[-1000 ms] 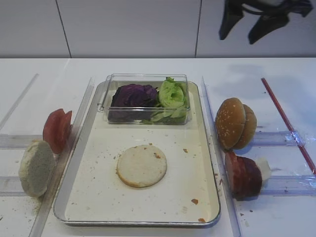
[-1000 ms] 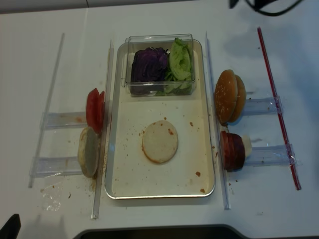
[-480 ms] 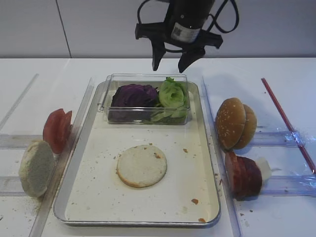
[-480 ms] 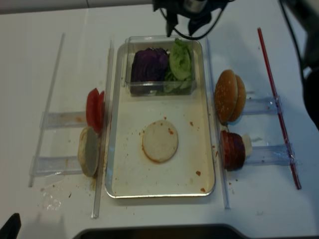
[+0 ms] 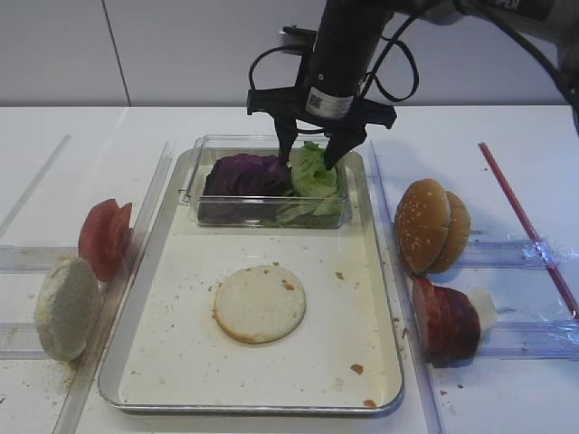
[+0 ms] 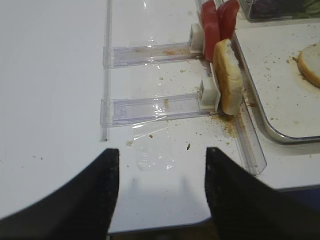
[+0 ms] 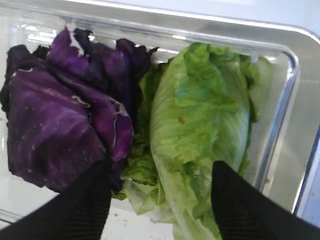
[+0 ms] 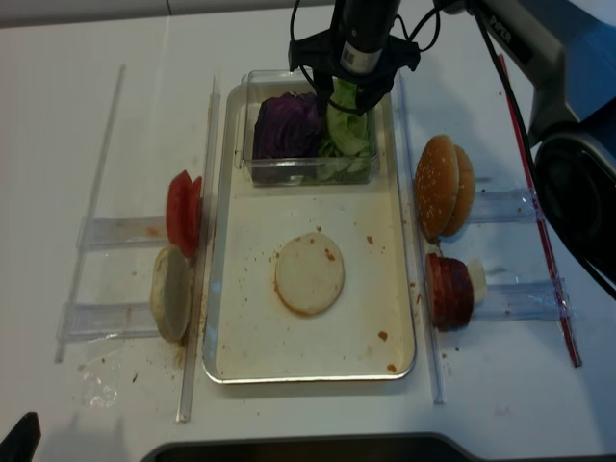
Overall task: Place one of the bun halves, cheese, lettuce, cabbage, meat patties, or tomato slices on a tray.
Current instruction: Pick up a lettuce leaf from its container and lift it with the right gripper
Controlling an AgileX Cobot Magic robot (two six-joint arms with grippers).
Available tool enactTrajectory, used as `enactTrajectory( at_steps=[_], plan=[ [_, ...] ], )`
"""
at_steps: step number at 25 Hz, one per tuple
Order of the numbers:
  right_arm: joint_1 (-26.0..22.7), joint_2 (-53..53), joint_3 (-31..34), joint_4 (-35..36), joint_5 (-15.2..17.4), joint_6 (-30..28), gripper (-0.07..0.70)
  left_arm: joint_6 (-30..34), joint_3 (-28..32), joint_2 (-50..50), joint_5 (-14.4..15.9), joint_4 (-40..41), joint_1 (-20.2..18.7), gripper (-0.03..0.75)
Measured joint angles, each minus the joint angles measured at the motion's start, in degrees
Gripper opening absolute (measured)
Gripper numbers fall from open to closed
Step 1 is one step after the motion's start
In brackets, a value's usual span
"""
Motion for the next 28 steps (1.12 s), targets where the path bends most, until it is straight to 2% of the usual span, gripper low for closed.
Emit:
enactTrajectory(
  at_steps=[23,26,28],
  plan=[
    [0.00,4.11,-0.23,-1.52,-1.90,0.48,0.447,0.00,0.00,-0.08,0.00,0.00,0.00,0.354],
    [0.00,4.29,-0.34,-1.52,-1.90,0.53,0.417,0.00,0.00,-0.08,0.00,0.00,0.00,0.354],
    [0.00,4.44,-0.34,-1.65,-1.79,0.53,0.361,0.00,0.00,-0.08,0.00,0.00,0.00,0.354]
  ],
)
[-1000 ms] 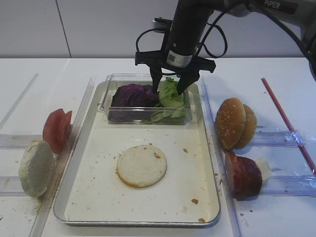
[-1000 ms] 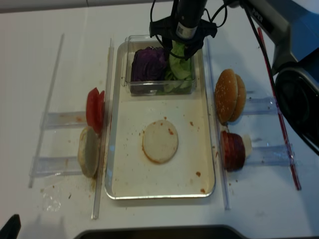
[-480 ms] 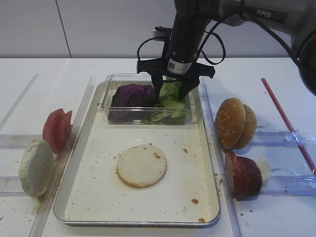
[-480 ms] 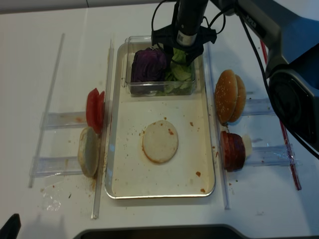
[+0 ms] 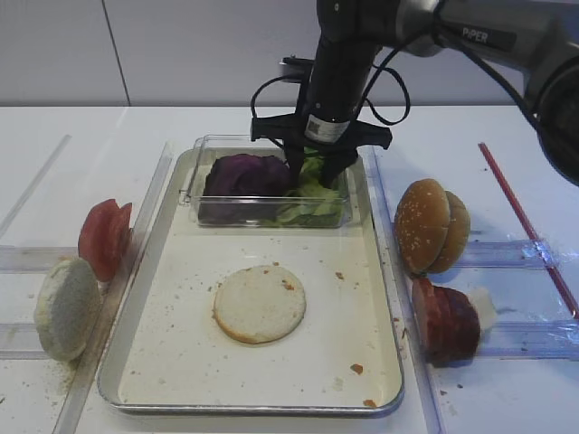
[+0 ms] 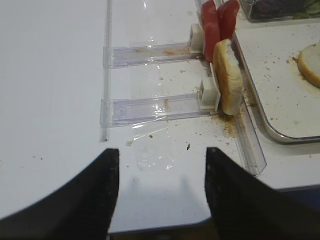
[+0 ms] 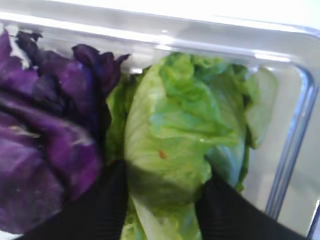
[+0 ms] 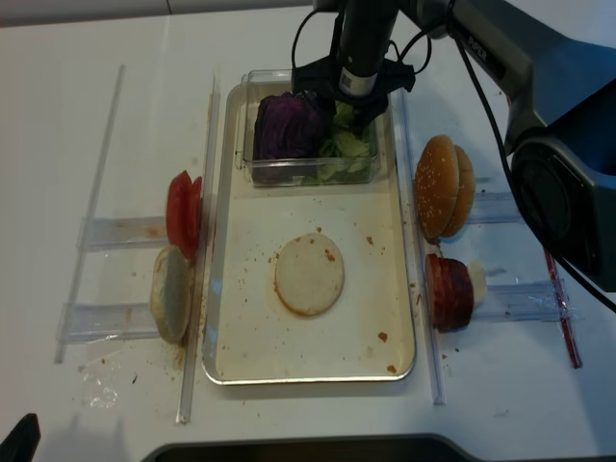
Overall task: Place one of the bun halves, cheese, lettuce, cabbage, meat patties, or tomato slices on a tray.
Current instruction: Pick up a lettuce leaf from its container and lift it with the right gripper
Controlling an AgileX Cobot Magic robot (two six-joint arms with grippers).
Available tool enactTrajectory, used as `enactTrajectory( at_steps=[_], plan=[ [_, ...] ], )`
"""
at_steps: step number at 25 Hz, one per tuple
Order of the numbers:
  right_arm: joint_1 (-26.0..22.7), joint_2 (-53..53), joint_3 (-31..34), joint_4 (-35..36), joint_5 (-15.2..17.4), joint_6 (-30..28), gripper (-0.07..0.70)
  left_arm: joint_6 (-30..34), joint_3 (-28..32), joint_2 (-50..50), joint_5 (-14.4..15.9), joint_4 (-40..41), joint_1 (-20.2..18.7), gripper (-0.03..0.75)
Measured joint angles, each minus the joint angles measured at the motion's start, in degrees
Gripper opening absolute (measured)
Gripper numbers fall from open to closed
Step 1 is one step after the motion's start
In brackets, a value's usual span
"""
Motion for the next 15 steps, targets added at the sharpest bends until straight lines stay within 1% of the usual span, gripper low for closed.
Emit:
enactTrajectory(
  at_steps=[4,9,13,15],
  plan=[
    [0.00,-0.01,0.00,-0.10,0.23,0.00,0.243,0.00,0.00,0.00,0.00,0.00,0.00,0.354],
    [0.00,-0.01,0.00,-0.10,0.23,0.14,0.173,0.00,0.00,0.00,0.00,0.00,0.00,0.354],
    [0.00,-0.01,0.00,-0.10,0.23,0.22,0.054,0.00,0.00,0.00,0.00,0.00,0.00,0.354],
    [0.00,-0.01,0.00,-0.10,0.23,0.22,0.021,0.00,0.00,0.00,0.00,0.00,0.00,0.354]
  ],
)
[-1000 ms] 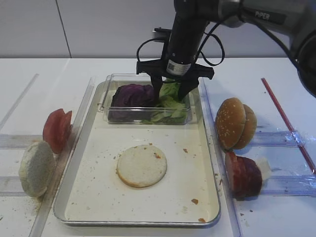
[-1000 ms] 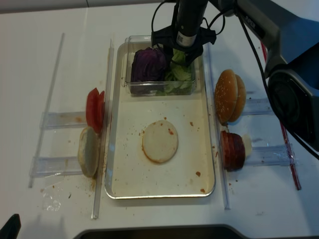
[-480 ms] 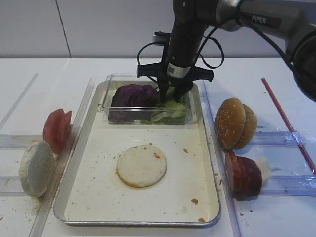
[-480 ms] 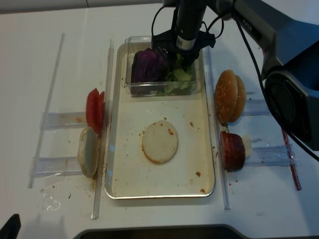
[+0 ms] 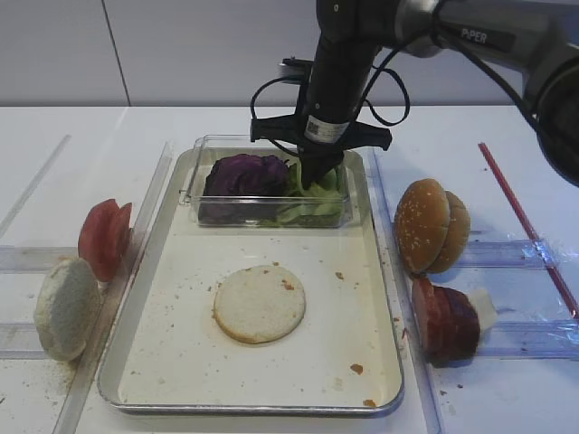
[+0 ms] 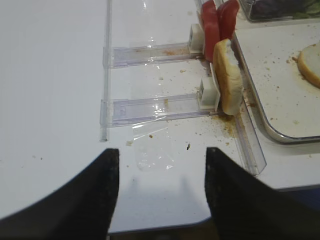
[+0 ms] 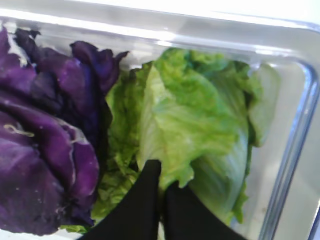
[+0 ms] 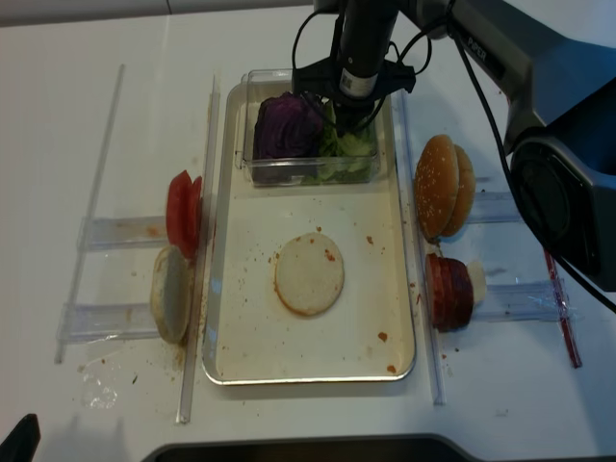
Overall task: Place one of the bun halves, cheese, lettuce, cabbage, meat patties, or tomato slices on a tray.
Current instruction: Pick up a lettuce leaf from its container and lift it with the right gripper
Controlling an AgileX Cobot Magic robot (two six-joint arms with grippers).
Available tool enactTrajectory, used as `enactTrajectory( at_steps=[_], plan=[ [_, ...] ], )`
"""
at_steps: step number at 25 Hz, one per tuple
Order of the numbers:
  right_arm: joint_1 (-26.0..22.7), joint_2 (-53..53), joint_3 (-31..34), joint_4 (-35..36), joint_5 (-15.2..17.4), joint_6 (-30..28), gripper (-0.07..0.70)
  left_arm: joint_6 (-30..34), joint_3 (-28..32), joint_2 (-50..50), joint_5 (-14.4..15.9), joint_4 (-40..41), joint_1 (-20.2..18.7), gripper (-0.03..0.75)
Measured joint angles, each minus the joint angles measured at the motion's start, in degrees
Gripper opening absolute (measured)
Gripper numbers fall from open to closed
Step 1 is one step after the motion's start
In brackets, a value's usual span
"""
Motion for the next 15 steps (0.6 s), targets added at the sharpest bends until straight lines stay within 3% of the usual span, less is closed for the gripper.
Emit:
enactTrajectory(
  at_steps=[15],
  plan=[
    [0.00,-3.01,-4.21,-0.64,1.12,1.06,0.015,0.00,0.00,0.00,0.00,0.00,0.00,0.354]
  ],
)
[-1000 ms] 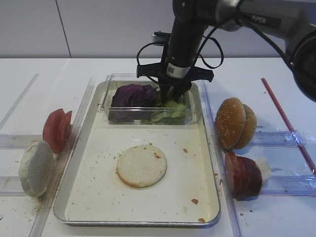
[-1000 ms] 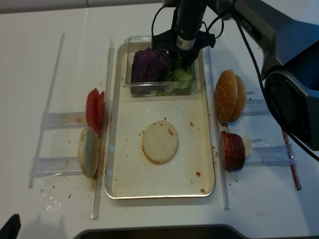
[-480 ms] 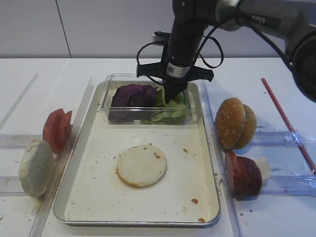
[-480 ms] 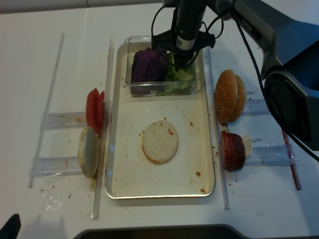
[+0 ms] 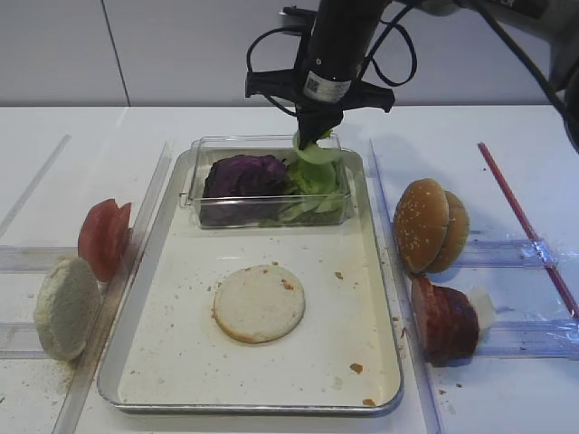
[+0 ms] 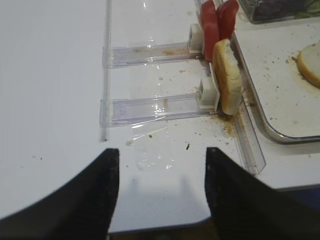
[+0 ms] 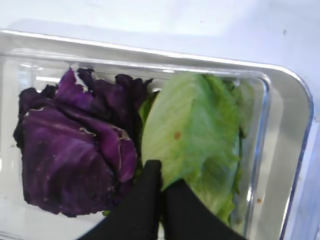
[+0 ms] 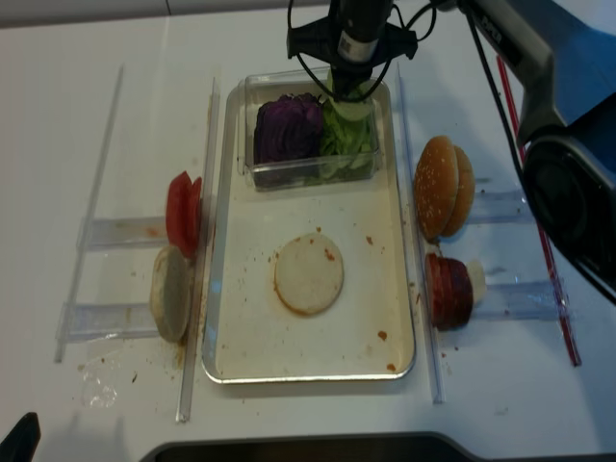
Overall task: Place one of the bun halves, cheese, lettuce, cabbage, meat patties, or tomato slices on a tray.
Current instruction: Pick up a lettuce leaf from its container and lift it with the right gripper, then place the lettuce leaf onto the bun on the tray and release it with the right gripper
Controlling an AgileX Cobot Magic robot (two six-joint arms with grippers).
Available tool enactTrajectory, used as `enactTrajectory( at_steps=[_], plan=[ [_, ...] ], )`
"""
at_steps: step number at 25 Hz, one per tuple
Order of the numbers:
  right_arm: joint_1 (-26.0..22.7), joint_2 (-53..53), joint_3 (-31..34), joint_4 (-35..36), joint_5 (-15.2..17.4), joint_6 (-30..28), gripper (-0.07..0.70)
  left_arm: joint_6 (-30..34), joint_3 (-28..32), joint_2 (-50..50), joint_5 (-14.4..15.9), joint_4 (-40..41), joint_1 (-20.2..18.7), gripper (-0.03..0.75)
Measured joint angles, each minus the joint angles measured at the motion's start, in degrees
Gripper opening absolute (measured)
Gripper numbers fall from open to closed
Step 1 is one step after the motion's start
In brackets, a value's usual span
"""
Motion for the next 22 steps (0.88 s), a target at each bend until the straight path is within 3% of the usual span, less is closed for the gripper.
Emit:
enactTrajectory(
  at_steps=[10,22],
  plan=[
    [0.00,-4.17,0.83,2.09,0.31,0.00,0.013,0.00,0.00,0.00,0.00,0.00,0.00,0.354],
    [1.21,-16.93,17.35,4.42,0.35,-0.58,0.013,0.00,0.00,0.00,0.00,0.00,0.00,0.354]
  ],
)
